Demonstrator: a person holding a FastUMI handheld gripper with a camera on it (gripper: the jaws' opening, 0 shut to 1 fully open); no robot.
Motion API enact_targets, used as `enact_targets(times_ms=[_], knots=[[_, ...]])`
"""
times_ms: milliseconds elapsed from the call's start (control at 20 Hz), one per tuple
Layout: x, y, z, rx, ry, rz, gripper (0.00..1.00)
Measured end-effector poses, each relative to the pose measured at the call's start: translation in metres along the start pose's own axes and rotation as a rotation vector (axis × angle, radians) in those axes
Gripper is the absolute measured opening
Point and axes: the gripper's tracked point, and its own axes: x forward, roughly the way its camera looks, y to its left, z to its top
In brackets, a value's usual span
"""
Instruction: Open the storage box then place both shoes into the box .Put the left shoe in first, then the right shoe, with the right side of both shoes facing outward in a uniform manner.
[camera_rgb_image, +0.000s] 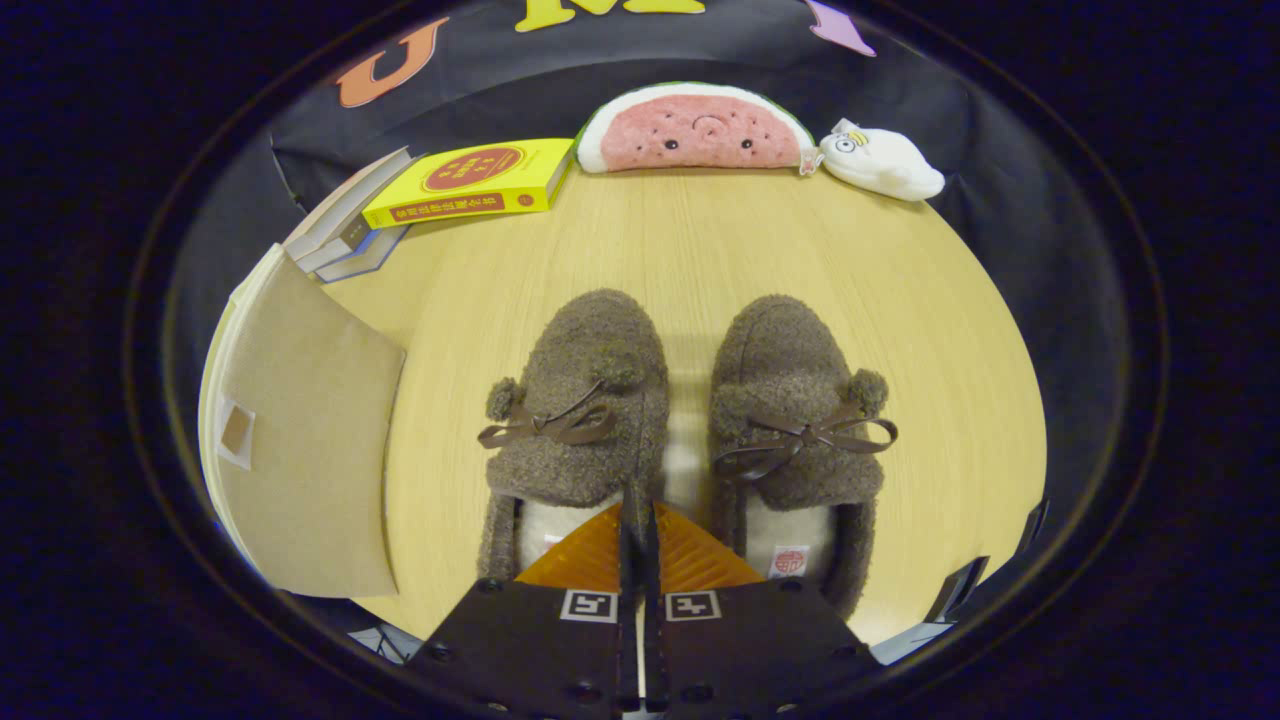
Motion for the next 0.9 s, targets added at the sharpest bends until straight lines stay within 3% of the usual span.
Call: enact_targets(times_ms=[300, 750, 900], knots=[[-0.032, 0.005, 0.004, 0.162, 0.013, 0.077, 0.00], [-0.166, 0.057, 0.046, 0.143, -0.137, 0.123, 0.00], [-0.204, 0.105, 0.051, 0.116, -0.176, 0.202, 0.00]])
